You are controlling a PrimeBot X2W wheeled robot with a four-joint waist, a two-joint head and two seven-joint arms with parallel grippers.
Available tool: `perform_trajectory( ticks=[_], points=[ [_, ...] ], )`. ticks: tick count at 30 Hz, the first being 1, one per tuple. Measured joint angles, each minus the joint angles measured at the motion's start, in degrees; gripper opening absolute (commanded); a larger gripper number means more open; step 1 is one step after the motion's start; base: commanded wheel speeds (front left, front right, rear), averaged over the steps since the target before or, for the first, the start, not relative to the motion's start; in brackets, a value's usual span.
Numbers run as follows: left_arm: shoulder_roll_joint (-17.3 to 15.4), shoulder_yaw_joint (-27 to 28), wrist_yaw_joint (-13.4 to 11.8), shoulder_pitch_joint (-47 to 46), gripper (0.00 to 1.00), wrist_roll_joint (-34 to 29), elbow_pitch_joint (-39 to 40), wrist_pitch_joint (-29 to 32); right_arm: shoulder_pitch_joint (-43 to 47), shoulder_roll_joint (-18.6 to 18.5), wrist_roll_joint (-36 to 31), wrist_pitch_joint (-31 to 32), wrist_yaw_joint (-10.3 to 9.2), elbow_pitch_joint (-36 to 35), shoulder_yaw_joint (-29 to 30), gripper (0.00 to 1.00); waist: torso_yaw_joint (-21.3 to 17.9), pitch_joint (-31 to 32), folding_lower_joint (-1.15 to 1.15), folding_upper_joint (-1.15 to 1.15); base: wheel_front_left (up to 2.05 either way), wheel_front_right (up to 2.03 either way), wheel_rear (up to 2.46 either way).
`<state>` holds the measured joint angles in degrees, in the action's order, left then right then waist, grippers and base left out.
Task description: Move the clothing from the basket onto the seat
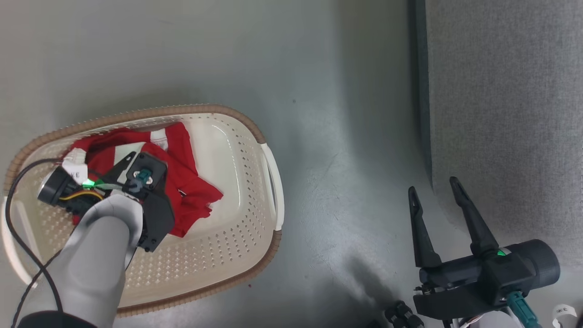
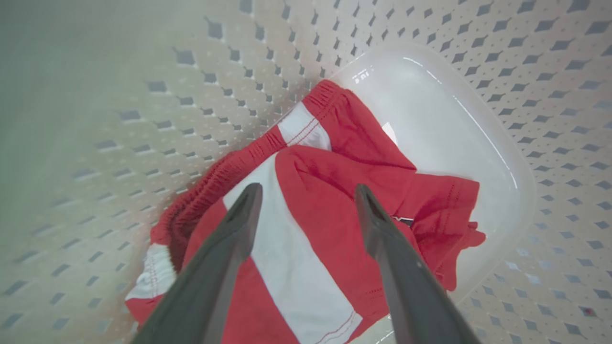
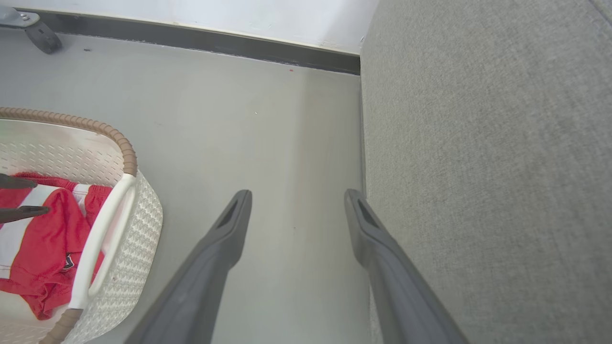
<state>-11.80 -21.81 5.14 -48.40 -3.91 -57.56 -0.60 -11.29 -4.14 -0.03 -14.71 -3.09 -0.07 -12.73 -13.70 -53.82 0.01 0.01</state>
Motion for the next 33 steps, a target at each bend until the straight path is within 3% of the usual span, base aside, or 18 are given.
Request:
perform_trajectory(
  ticks=[7,22,27,28,29,30,33],
  points=[
    [-0.32,0.32,-0.44,-2.17,1.0,-0.09,-3.61,2.21,-0.29,0.41,0.0,0.0,0.0,-0.97,-1.45,1.0,-1.48,-2.27,0.0,0.0,0.0,0.0,0.0],
    [-0.3,0.82,-7.14,-5.51,1.0,-1.13,-9.02,5.41,-1.09,0.58,0.0,0.0,-0.51,-2.56,-2.15,1.0,-3.49,-4.18,0.0,-0.01,0.0,0.0,0.0],
    [-0.16,0.82,-8.21,-5.56,1.0,-1.32,-10.18,5.57,-1.09,0.58,-0.01,0.0,-0.65,-2.93,-2.19,1.0,-3.47,-4.23,-0.01,-0.01,0.0,0.0,0.0],
    [-0.11,0.86,-8.23,-5.58,0.49,-1.32,-10.47,5.71,-1.09,0.58,-0.01,0.0,-0.68,-2.99,-2.19,1.0,-3.46,-4.24,-0.01,-0.01,0.0,0.0,0.0],
    [-0.01,0.87,-8.23,-5.61,0.49,-1.32,-10.71,6.04,-1.09,0.58,-0.01,0.0,-0.68,-3.04,-2.19,1.0,-3.45,-4.25,-0.01,-0.01,0.0,0.0,0.0],
    [0.12,1.01,-8.23,-5.63,0.0,-1.27,-10.92,6.08,-1.09,0.58,-0.01,0.0,-0.68,-3.1,-2.19,1.0,-3.43,-4.25,-0.01,-0.01,0.0,0.0,0.0],
    [0.53,1.37,-8.26,-5.66,0.0,-1.05,-11.47,6.06,-1.09,0.58,-0.02,0.0,-0.68,-3.26,-2.18,1.0,-3.35,-4.24,-0.01,-0.01,0.0,0.0,0.0]
  ],
)
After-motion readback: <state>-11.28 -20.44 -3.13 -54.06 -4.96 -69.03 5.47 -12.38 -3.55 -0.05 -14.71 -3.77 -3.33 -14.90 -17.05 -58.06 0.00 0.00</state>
